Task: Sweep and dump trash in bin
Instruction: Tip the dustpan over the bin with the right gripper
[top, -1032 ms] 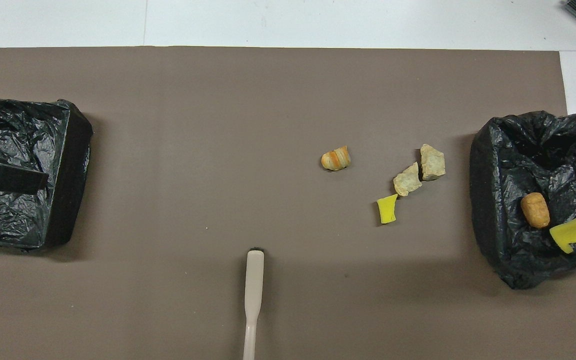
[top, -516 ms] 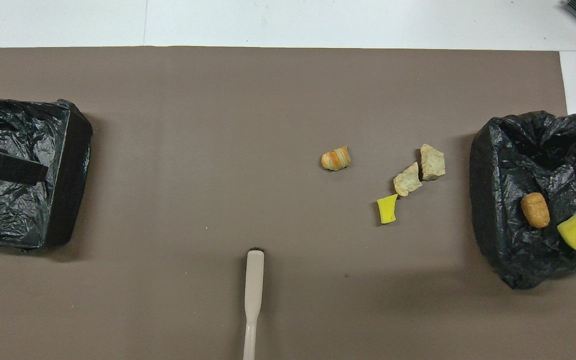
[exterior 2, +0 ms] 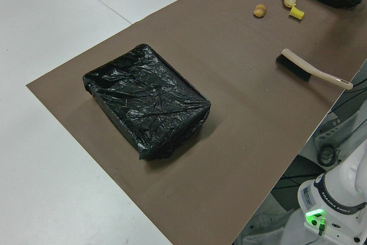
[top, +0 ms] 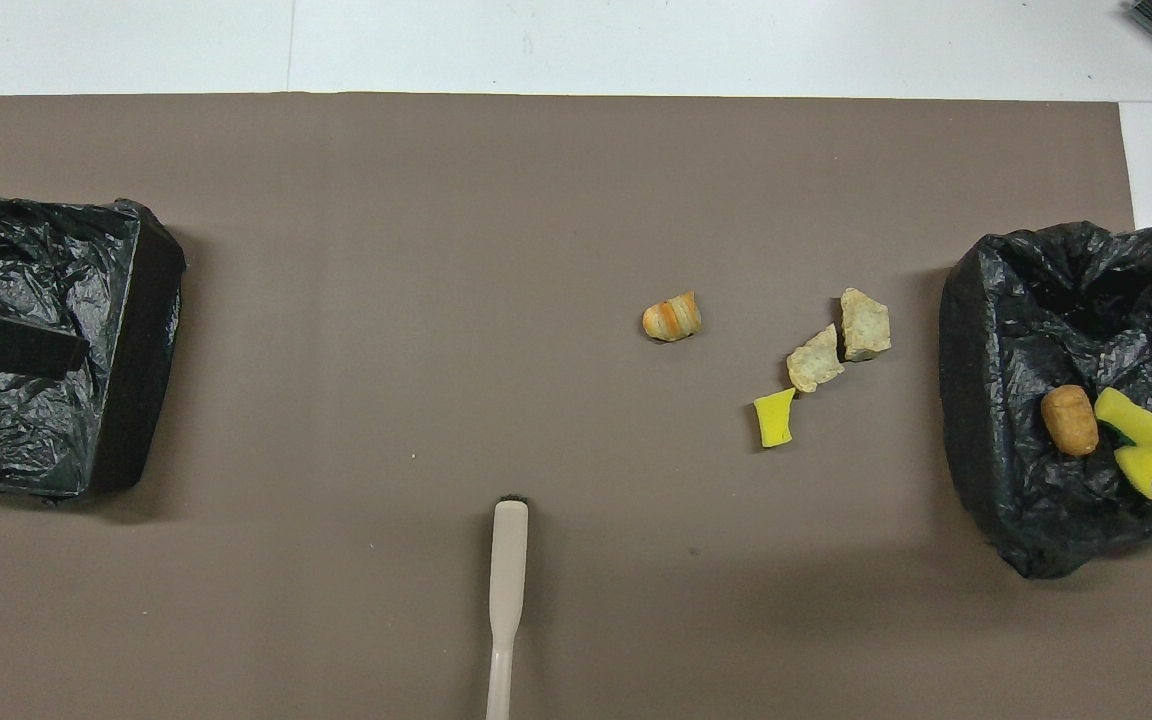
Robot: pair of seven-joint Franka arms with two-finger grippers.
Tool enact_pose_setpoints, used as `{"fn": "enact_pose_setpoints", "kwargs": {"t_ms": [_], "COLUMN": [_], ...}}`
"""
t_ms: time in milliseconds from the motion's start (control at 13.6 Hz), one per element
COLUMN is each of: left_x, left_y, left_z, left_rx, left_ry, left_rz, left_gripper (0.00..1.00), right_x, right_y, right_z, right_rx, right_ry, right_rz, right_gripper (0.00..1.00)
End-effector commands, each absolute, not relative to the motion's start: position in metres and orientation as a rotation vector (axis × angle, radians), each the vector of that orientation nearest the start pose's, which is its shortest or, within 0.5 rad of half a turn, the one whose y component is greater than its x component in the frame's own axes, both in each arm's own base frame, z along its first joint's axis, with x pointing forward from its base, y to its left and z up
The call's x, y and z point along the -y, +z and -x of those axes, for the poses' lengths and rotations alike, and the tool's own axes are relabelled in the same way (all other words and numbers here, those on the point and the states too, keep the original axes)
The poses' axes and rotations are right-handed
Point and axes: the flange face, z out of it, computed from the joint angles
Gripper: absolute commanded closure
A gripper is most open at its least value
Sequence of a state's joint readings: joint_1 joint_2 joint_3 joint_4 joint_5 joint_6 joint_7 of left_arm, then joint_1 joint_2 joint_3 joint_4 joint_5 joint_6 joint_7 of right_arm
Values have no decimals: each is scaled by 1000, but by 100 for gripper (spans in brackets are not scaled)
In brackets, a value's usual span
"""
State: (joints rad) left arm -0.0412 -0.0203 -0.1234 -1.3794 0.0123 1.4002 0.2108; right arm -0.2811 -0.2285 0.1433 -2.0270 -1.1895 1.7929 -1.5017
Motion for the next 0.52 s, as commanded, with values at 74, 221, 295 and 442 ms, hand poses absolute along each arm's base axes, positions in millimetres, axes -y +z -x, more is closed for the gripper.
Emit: {"fn": "enact_pose_setpoints", "kwargs": {"t_ms": [74, 221, 295, 442], "left_x": [82, 82, 82, 82], "left_y": [708, 709, 708, 709], "left_z": [-506, -506, -507, -509], "left_rx": [-518, -475, -443, -401], "left_ry": [-46, -52, -52, -70], "left_rz": [3061, 3068, 3073, 3081], "left_gripper": [0, 0, 0, 0], "right_x": [127, 108, 103, 92], "right_y": [603, 605, 604, 602], "right_z": [-484, -490, -491, -494], "right_rx": [-1614, -1651, -1669, -1716], "right_ry": [-928, -835, -788, -690], "right_rz": [-1508, -1565, -1609, -1700], "right_gripper": [100, 100, 100, 100]}}
